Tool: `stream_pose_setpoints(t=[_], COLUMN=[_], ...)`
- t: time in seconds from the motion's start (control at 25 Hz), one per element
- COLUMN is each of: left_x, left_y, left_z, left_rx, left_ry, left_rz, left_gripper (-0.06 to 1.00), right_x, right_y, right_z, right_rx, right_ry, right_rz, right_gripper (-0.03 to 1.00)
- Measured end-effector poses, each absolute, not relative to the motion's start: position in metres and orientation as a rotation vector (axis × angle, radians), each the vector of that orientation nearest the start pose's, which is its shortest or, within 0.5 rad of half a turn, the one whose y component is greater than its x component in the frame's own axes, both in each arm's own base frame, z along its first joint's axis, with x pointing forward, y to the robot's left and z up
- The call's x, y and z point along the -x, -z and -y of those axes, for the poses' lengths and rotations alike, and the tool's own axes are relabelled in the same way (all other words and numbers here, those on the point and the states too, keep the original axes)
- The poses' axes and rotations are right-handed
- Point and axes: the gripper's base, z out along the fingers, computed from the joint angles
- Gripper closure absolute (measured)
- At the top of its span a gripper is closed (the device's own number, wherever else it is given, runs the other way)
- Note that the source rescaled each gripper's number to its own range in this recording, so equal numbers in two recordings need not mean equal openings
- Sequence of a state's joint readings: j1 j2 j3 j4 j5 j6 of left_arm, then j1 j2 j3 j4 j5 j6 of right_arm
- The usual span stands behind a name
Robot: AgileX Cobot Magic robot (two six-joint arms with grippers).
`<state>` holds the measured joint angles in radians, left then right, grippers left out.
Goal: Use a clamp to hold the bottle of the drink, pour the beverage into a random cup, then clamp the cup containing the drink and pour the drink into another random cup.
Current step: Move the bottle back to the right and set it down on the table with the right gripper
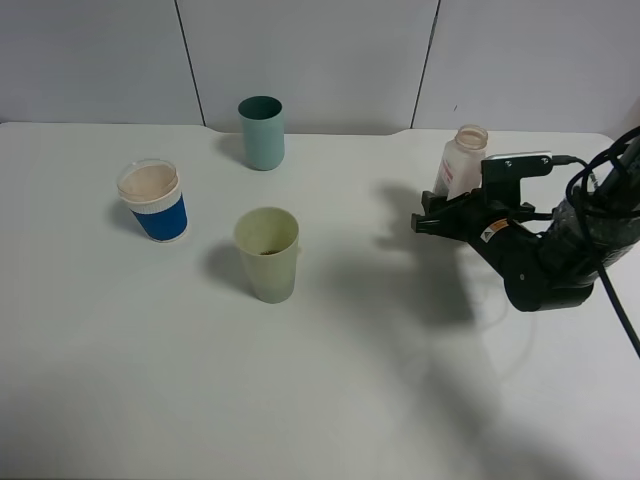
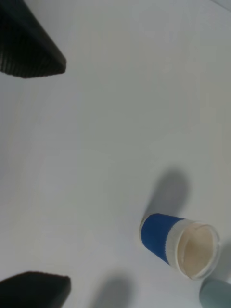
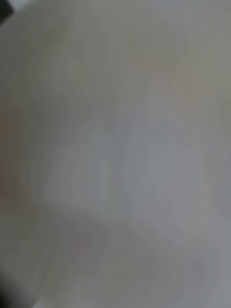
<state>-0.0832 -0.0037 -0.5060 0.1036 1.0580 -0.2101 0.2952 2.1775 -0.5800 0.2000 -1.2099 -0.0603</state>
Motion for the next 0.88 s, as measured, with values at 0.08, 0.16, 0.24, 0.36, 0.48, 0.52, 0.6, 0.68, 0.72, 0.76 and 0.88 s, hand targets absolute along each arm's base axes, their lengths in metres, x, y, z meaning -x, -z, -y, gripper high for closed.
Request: stream_pose_setpoints(t=[0.08, 0.16, 0.24, 0.36, 0.48, 0.52, 0.6, 0.68, 0.72, 0.76, 0.88], left_x=[0.006, 0.006, 0.006, 0.006, 0.006, 0.006, 0.006, 0.006, 0.006, 0.006, 0.006], left_y=[-0.279, -0.279, -0.279, -0.279, -0.279, -0.279, -0.279, -0.279, -0.279, -0.279, -0.279], left_z=[-0.009, -0.009, -0.009, -0.009, -0.009, -0.009, -0.009, -0.009, -0.009, -0.009, -0.009], left_rx=[0.134, 0.134, 0.134, 0.134, 0.134, 0.134, 0.134, 0.134, 0.134, 0.134, 0.134], left_ry=[0.061, 0.061, 0.061, 0.061, 0.061, 0.061, 0.061, 0.061, 0.061, 0.061, 0.061], left_rz=[-2.024, -2.024, -2.024, -2.024, -2.024, -2.024, -2.024, -2.024, -2.024, -2.024, -2.024], left_gripper=[0.06, 0.06, 0.06, 0.06, 0.06, 0.06, 0.06, 0.06, 0.06, 0.06, 0.06], right_x=[-0.306, -0.306, -0.306, -0.306, -0.306, -0.307, -0.308, -0.306, -0.305, -0.303, -0.297], right_y=[-0.057, -0.057, -0.057, -0.057, -0.057, -0.060, -0.066, -0.075, -0.079, -0.080, -0.084], right_z=[-0.075, -0.075, -0.075, -0.075, -0.075, -0.075, -0.075, -0.074, -0.073, -0.072, -0.069], right_rx=[0.119, 0.114, 0.112, 0.111, 0.110, 0.108, 0.104, 0.093, 0.087, 0.083, 0.078], right_ry=[-0.040, -0.041, -0.041, -0.042, -0.042, -0.044, -0.048, -0.046, -0.045, -0.043, -0.036], right_rz=[-1.869, -1.869, -1.869, -1.869, -1.869, -1.860, -1.843, -1.824, -1.816, -1.815, -1.818], right_gripper=[0.32, 0.30, 0.26, 0.26, 0.26, 0.26, 0.26, 0.26, 0.26, 0.26, 0.26])
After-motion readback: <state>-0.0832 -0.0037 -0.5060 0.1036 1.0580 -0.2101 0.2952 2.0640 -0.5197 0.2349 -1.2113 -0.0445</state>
